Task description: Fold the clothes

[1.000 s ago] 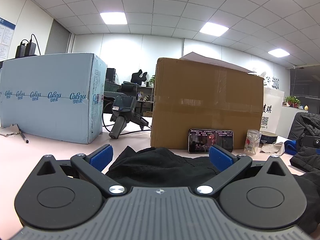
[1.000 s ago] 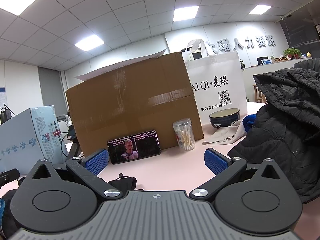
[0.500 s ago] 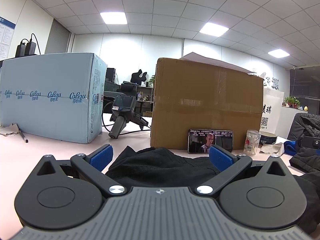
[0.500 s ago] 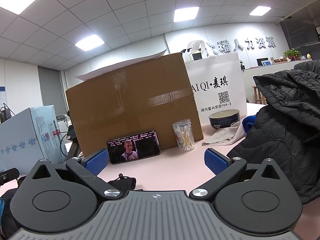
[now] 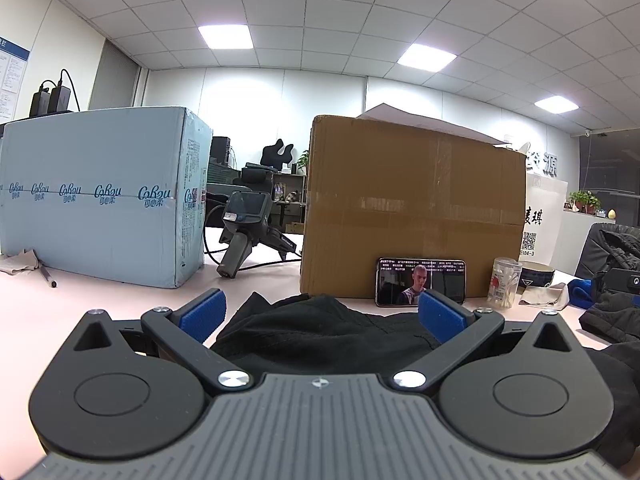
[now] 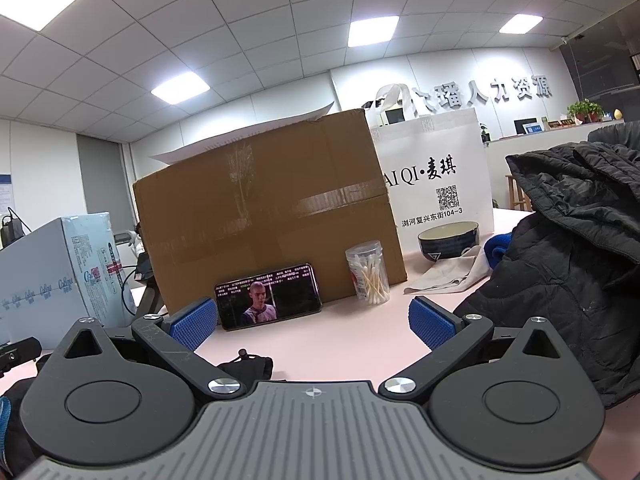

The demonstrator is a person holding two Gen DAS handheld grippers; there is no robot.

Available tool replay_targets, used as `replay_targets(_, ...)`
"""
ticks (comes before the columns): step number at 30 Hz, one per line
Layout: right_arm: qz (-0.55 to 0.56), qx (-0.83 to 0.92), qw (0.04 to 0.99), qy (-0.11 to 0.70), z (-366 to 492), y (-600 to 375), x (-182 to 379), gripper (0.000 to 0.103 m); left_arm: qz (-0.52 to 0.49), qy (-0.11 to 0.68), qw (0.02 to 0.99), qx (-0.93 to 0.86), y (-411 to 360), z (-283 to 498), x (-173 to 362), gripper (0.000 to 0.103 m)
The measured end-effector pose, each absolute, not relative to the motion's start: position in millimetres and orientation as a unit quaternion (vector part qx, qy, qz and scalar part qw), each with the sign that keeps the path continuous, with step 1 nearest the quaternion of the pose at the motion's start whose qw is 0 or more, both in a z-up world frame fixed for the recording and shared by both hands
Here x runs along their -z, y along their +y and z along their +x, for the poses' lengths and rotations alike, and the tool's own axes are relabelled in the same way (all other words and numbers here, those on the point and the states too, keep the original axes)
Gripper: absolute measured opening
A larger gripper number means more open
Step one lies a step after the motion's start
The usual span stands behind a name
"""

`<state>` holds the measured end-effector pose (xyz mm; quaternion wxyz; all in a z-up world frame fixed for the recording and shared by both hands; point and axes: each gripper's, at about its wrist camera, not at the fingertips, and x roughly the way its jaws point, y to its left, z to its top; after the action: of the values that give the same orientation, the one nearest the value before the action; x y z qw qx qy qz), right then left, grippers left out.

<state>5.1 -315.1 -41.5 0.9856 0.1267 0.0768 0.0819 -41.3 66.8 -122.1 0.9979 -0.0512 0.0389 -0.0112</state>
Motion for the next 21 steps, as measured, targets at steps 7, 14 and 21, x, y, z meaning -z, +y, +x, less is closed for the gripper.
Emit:
replay_targets(7, 0.100, -0.098, 0.988, 0.070, 0.0, -307.7, 39.1, 0.103, -0.056, 0.044, 0.997, 0.005, 67.6, -39.0, 122.4, 0.103)
replay_targets(14, 0.053, -0.079, 0.995, 0.042, -8.8, -302.0, 35.5, 0.103, -0.035, -0.020, 0.999, -0.030, 57.5, -55.7, 119.4, 0.103)
replay_targets(21, 0.021, -0.023, 0.999, 0.026, -9.3, -307.4, 33.8, 0.103, -0.043, -0.056, 0.995, -0.074, 41.3, -64.8, 116.3, 0.103)
